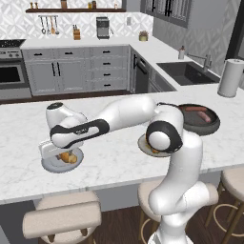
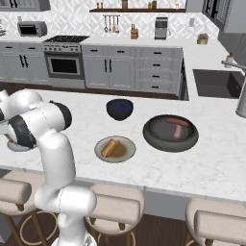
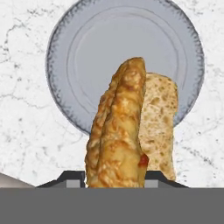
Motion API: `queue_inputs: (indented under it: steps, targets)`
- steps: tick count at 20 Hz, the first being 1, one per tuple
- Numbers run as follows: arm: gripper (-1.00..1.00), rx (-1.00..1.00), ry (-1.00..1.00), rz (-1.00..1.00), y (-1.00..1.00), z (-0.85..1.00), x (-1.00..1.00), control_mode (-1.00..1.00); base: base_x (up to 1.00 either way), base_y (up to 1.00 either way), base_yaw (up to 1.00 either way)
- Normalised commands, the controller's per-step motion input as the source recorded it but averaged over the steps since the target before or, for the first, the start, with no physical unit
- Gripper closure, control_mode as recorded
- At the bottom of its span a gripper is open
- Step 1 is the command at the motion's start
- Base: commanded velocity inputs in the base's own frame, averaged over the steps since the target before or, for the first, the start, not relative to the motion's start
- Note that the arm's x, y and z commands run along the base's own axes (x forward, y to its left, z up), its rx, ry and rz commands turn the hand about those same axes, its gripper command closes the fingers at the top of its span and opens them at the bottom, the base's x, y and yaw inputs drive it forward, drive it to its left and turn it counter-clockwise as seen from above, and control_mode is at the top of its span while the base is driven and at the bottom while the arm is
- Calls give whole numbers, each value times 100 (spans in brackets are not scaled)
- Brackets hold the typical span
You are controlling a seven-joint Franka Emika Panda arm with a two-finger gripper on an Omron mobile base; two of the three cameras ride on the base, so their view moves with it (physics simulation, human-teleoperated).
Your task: Place one bun and one sausage from the bowl on each plate.
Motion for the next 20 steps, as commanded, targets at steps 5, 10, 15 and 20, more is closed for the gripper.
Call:
queue_inputs:
  steps: [5,10,15,20]
  targets:
    - [100,0,-1,-2,18,-23,29,-100,0,0,0]
    - [100,0,0,-1,3,-19,27,-100,0,0,0]
    - [100,0,0,0,0,-25,25,-100,0,0,0]
    - [100,0,0,0,0,-28,22,-100,0,0,0]
